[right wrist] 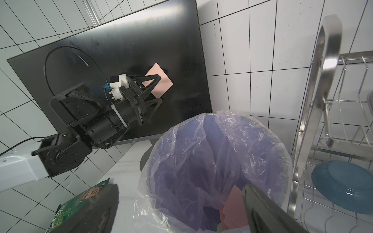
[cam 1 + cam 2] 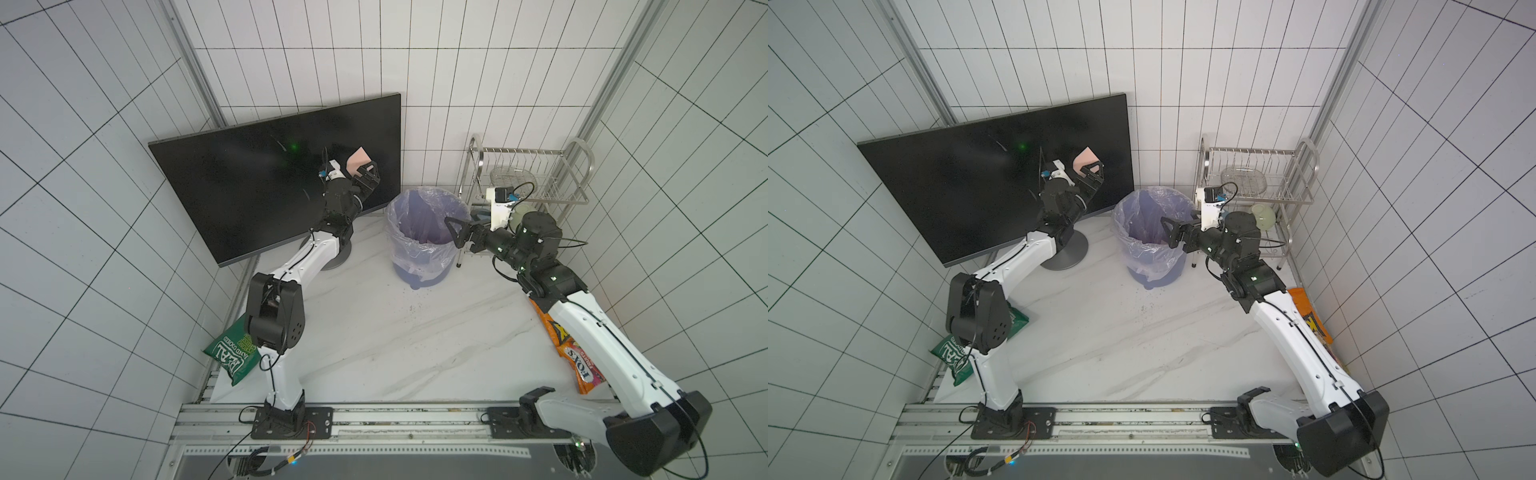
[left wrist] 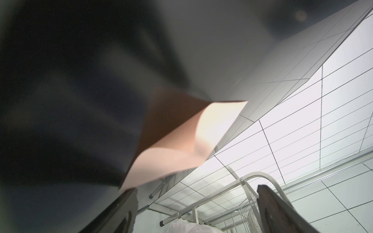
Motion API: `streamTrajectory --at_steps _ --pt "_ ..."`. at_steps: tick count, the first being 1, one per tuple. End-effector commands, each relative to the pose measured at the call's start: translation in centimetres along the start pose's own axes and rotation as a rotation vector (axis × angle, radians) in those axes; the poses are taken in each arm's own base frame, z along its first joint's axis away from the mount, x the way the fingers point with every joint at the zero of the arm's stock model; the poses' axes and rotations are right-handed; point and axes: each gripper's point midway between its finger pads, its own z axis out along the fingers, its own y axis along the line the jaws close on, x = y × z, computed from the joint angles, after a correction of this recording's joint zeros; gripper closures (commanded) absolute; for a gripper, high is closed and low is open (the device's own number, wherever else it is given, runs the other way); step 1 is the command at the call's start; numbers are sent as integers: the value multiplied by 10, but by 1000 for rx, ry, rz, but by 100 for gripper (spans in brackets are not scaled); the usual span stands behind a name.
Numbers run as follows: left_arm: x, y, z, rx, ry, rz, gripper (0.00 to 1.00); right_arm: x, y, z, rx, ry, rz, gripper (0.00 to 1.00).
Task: Remove the sticky note from the monitor
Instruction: Tear off the sticky note from the monitor.
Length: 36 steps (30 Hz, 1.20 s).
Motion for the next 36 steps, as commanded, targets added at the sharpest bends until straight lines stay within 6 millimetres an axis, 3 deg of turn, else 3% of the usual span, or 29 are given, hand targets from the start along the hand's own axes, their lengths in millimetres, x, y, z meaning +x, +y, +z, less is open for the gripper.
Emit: streamTrajectory --at_steps 1,20,36 --pt "-32 -13 -10 20 -87 31 7 -6 0 0 -12 -29 2 1" --pt "-38 -28 -19 36 -86 46 14 -7 2 0 -22 -33 8 1" --pt "-37 -20 -21 19 -82 31 43 -7 2 1 -24 -32 8 1"
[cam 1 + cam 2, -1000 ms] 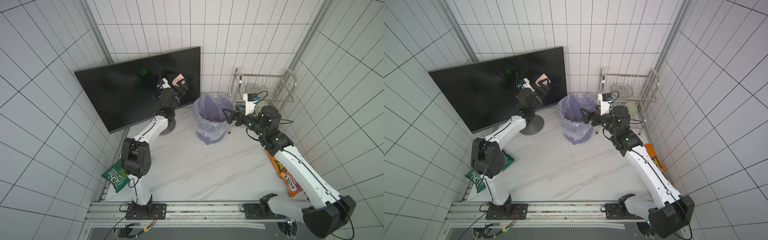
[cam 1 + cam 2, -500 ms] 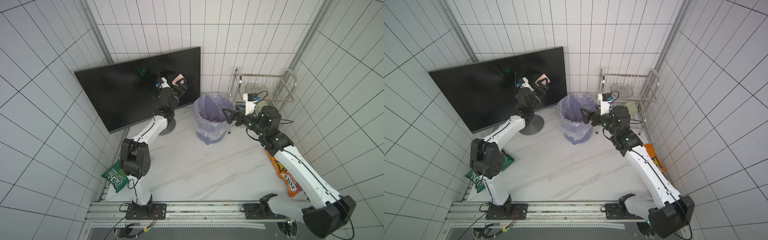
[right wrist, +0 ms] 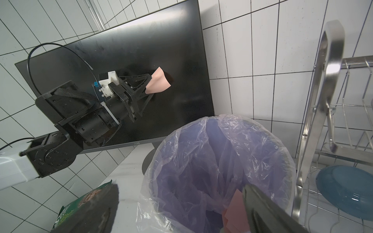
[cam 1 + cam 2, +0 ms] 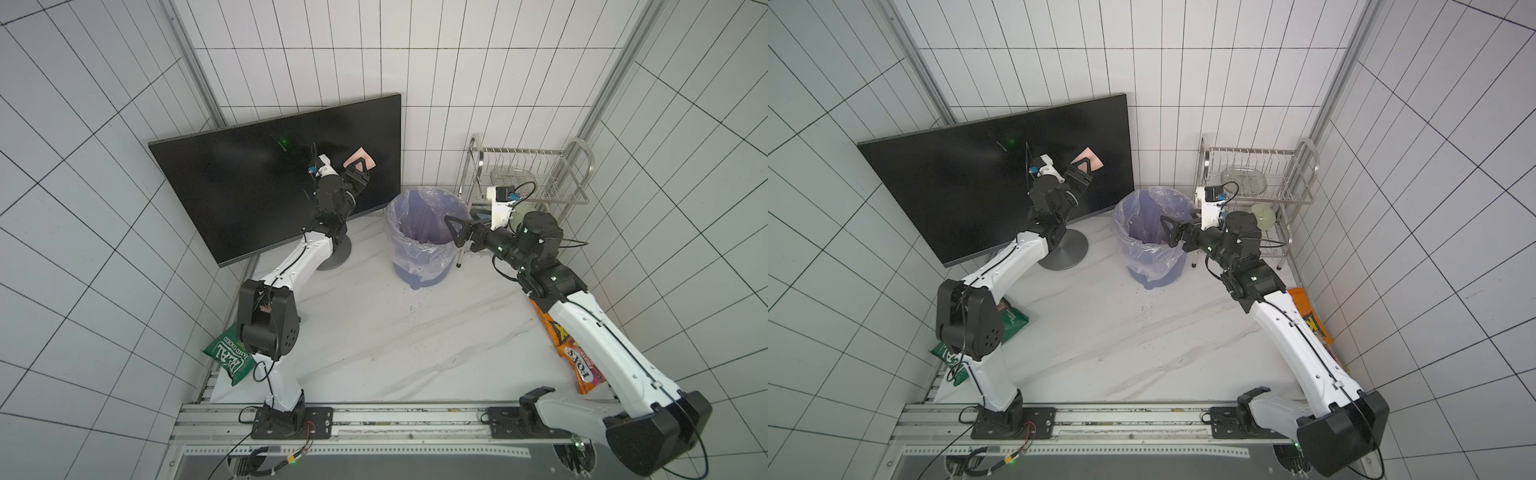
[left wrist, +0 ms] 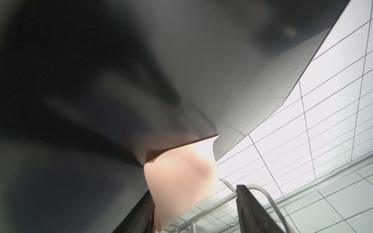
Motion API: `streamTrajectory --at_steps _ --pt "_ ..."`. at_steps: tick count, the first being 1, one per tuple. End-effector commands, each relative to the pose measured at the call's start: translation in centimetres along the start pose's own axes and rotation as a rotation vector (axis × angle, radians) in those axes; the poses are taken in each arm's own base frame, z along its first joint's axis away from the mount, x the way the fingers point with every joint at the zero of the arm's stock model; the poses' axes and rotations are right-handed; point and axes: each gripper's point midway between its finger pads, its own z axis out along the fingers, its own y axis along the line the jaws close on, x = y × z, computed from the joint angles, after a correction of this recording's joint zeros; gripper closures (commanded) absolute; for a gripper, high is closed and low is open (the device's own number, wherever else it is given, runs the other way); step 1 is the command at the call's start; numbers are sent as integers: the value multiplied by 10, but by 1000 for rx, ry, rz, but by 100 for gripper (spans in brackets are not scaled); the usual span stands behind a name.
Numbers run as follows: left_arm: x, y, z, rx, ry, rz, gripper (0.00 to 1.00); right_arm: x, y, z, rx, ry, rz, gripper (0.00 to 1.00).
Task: Remove the sticky note from the monitor
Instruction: Tear off the sticky note from the monitor.
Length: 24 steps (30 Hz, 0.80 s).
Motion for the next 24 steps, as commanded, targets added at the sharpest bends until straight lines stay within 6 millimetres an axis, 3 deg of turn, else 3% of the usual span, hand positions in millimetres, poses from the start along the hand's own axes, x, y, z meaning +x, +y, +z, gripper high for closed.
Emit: streamTrajectory --at_steps 1,9,14,24 --pt "-12 -9 -7 12 -25 11 44 -2 -1 1 -9 -15 5 1" --pt "-12 -8 -6 16 -24 4 62 -2 -2 1 -4 -16 4 1" --pt "-15 -8 -7 17 -29 7 63 -1 -2 2 -8 -14 8 1" --pt "-11 -2 -6 19 -9 -11 83 0 -2 3 -13 -11 14 1"
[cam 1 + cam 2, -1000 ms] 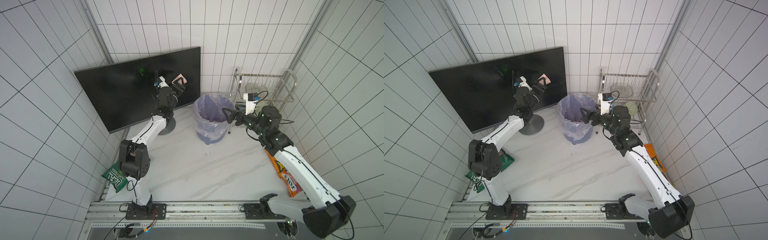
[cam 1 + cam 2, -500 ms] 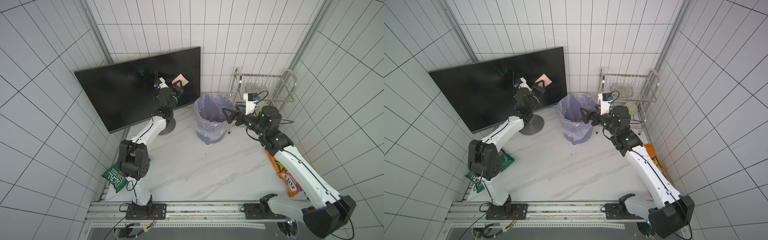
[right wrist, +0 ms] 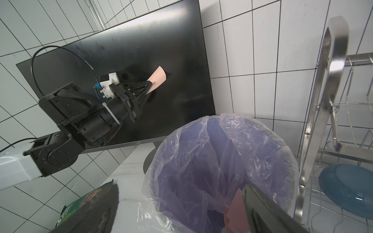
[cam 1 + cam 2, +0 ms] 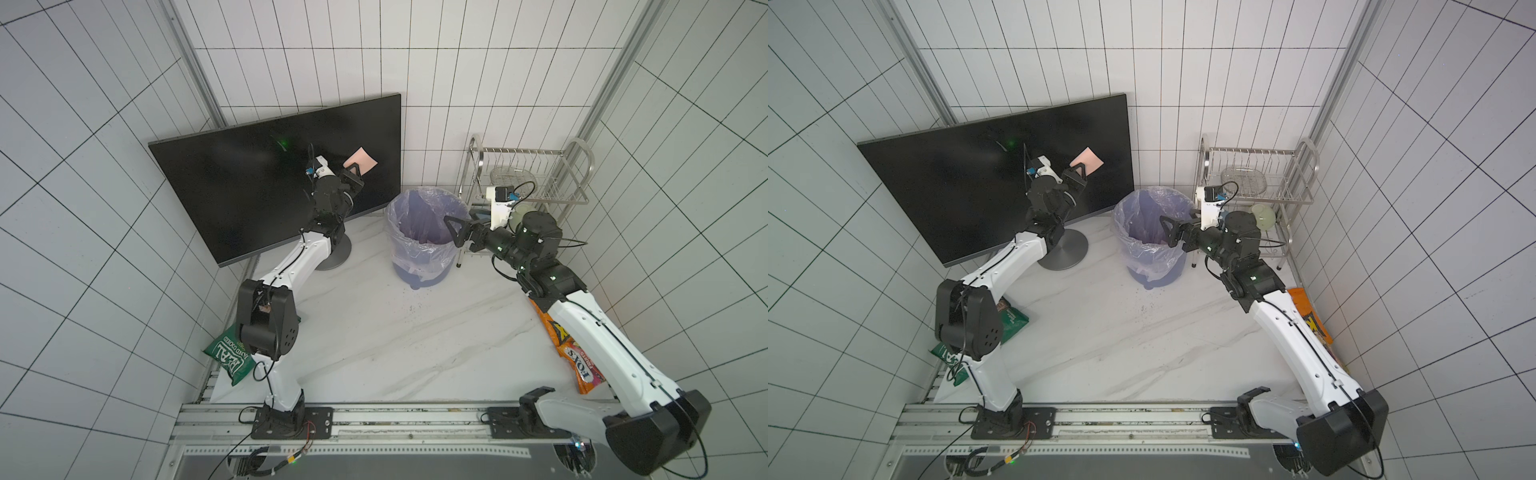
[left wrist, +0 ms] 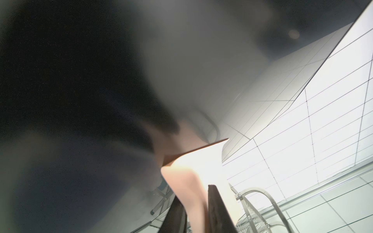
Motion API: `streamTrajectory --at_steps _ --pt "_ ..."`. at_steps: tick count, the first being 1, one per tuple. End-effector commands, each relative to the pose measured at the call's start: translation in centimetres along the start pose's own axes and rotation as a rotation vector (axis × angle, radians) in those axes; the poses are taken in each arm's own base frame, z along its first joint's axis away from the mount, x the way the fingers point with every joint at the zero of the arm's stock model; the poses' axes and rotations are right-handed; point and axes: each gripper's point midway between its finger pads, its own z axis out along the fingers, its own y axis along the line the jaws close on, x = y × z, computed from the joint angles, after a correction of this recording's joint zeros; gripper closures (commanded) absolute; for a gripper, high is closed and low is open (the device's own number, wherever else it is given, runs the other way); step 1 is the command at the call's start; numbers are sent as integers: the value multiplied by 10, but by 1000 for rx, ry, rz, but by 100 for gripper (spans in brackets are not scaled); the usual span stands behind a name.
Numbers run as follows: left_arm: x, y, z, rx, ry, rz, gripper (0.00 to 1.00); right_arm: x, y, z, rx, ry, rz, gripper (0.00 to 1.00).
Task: Remove the sticky note from the monitor
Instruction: Tear off the sticky note from the monitor.
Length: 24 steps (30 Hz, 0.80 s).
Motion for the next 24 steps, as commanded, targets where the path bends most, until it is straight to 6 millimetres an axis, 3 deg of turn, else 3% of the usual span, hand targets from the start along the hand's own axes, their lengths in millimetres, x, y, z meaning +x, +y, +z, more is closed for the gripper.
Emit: streamTrajectory --at_steps 1,4,24 --pt "-7 -11 -6 34 -3 -1 88 -1 -2 2 -10 -14 6 1" --pt "-4 -13 -6 50 11 -5 99 -2 -2 1 -8 -17 4 1" --pt "-4 -38 -28 103 16 7 100 -7 0 -1 -10 -28 -1 1"
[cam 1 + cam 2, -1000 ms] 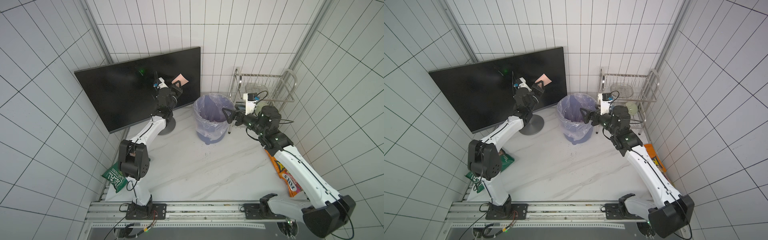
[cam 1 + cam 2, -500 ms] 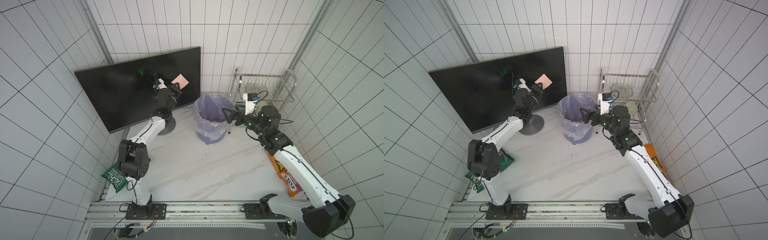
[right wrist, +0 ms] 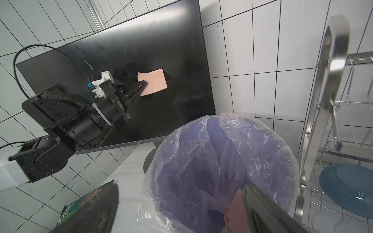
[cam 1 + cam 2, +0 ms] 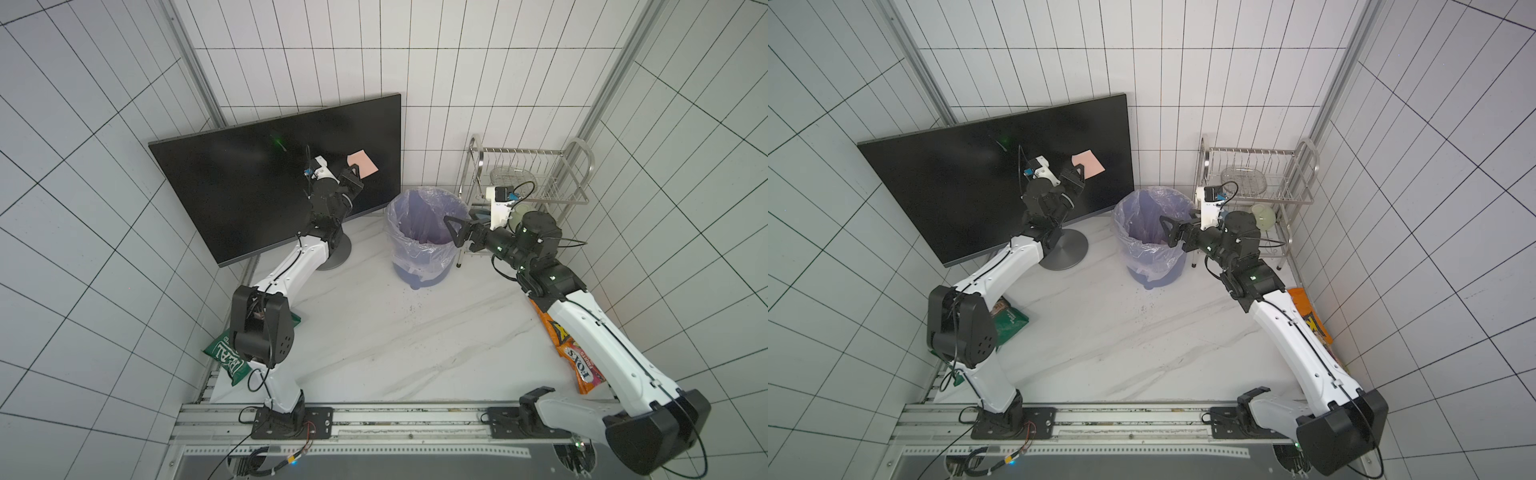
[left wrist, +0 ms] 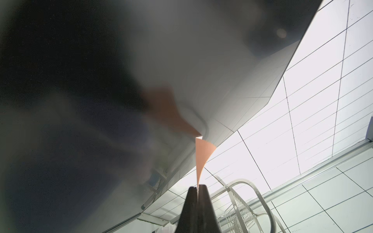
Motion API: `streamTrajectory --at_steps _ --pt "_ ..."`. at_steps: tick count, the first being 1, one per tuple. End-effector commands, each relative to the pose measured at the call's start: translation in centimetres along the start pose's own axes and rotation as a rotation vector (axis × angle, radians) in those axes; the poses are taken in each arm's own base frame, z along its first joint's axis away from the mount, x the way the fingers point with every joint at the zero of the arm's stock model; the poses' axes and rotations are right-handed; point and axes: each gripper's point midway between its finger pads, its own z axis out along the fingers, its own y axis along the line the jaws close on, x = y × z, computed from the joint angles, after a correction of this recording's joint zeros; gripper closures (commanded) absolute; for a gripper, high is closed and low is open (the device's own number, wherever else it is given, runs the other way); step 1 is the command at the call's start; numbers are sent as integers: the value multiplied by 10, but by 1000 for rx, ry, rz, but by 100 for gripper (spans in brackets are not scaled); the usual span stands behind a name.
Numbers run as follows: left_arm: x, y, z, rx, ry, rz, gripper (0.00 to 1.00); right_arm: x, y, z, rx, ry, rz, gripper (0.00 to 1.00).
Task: Remove the sticky note from the monitor
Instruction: Tear off the sticky note from the monitor, then place the sticky note in the trash bin.
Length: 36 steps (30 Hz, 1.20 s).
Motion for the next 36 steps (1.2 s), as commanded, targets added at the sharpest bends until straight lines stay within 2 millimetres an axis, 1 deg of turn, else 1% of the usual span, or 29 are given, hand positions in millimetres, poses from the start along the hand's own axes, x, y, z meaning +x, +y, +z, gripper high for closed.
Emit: streamTrajectory --at_steps 1,5,6,8,11,14,17,19,22,24,28,29,31,33,34,36 --pt "-3 -19 -10 47 -3 20 100 -8 1 -1 -11 -29 -3 1" --pt "3 -32 -19 73 22 26 100 -10 1 -3 -5 -35 -10 1" --pt "8 -35 -21 77 39 38 100 -10 -1 -3 1 -33 -14 1" --pt "21 -49 -29 92 78 72 100 -11 -2 -4 13 -33 -24 1" --pt "49 -69 -40 117 162 147 100 -15 -7 -7 39 -38 -40 1" --pt "82 -88 -49 138 243 218 100 -16 -12 -9 67 -35 -58 1" --pt "113 -96 -56 145 304 273 100 -20 -17 -14 98 -40 -76 1" --pt "130 -97 -58 146 338 292 100 -22 -20 -18 115 -43 -82 1" --pt "151 -96 -58 140 386 308 100 -25 -25 -23 137 -47 -89 1" --pt "159 -96 -55 142 414 308 100 -26 -26 -25 144 -46 -91 1" --pt "173 -100 -51 154 472 317 87 -24 -28 -25 150 -40 -91 1" --pt "176 -100 -49 154 485 320 81 -24 -28 -25 151 -38 -90 1" --pt "181 -99 -49 154 508 327 72 -23 -30 -25 157 -36 -90 1" --pt "182 -99 -48 151 517 339 61 -22 -31 -26 162 -34 -92 1" --pt "181 -101 -49 155 522 345 54 -22 -31 -26 164 -33 -92 1" --pt "177 -104 -51 156 519 360 46 -21 -32 -25 166 -30 -92 1"
